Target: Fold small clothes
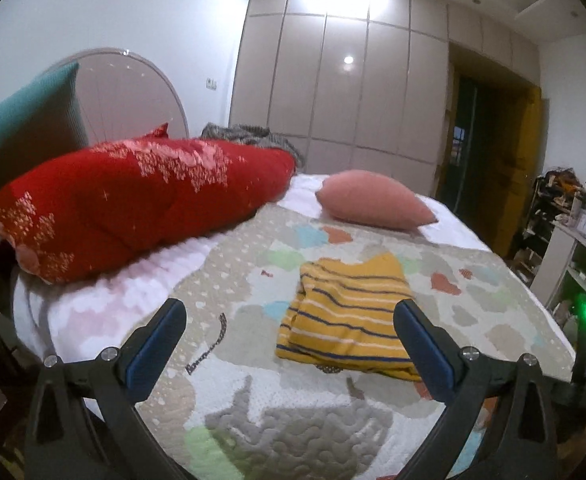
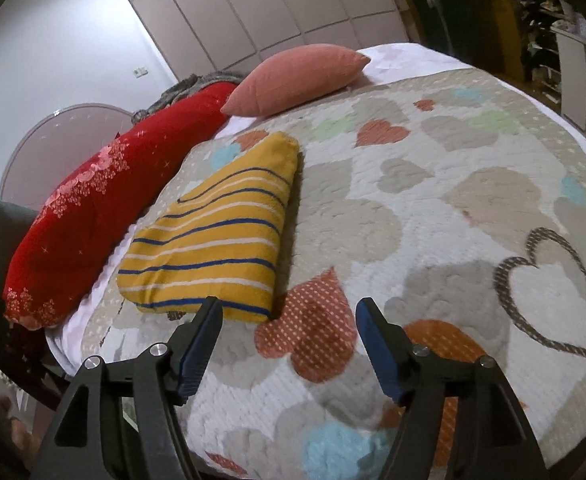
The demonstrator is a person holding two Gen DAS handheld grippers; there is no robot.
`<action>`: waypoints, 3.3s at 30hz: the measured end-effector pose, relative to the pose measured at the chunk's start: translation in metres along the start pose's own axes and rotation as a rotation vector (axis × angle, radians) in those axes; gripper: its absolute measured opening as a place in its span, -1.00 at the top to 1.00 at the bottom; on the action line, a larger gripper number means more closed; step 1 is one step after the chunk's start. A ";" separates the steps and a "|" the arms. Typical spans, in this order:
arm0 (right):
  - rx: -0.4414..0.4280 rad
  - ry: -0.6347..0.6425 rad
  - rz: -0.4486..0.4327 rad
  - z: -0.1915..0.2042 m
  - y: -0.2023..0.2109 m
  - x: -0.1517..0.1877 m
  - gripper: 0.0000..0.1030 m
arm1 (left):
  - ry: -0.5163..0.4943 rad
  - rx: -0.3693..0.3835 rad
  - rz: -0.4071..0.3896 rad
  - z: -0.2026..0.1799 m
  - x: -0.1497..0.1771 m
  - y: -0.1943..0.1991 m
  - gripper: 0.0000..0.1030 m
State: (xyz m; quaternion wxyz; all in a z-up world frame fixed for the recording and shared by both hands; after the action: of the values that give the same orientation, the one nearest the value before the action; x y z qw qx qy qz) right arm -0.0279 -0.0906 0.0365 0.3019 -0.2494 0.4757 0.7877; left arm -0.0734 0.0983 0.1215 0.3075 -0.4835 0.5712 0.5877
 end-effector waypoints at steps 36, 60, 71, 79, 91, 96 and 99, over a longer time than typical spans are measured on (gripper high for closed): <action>0.067 0.109 0.045 0.015 0.018 0.042 -0.60 | -0.258 0.197 0.311 -0.066 0.064 0.000 -1.00; 0.068 0.142 0.098 0.026 0.003 0.057 -0.62 | -0.182 0.206 0.400 -0.055 0.076 -0.015 -1.00; 0.093 0.130 0.075 0.019 0.008 0.055 -0.64 | -0.199 0.141 0.423 -0.047 0.084 -0.023 -1.00; 0.140 0.214 0.063 0.036 0.009 0.056 -0.65 | -0.187 0.076 0.443 -0.028 0.091 -0.029 -1.00; 0.168 0.310 0.076 0.056 0.004 0.062 -0.66 | -0.179 0.019 0.464 -0.011 0.099 -0.033 -1.00; 0.174 0.304 0.066 0.055 0.005 0.060 -0.66 | -0.166 0.041 0.471 -0.011 0.100 -0.033 -1.00; 0.178 0.302 0.064 0.054 0.005 0.060 -0.66 | -0.166 0.050 0.475 -0.013 0.101 -0.033 -1.00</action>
State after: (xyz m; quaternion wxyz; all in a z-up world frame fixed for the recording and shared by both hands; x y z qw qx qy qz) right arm -0.0786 -0.0298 0.0218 0.2225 -0.3219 0.5911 0.7053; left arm -0.0753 0.0711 0.0180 0.2184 -0.2780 0.6561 0.6668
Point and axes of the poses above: each gripper's, at about its wrist camera, not at the fingertips, and y roughly against the way its jaws point, z to its left, x to its underside, the point moved 4 cm from there along -y, roughly the way its jaws point, and after that the axes turned 3 degrees about -x, right-handed, at the moved point
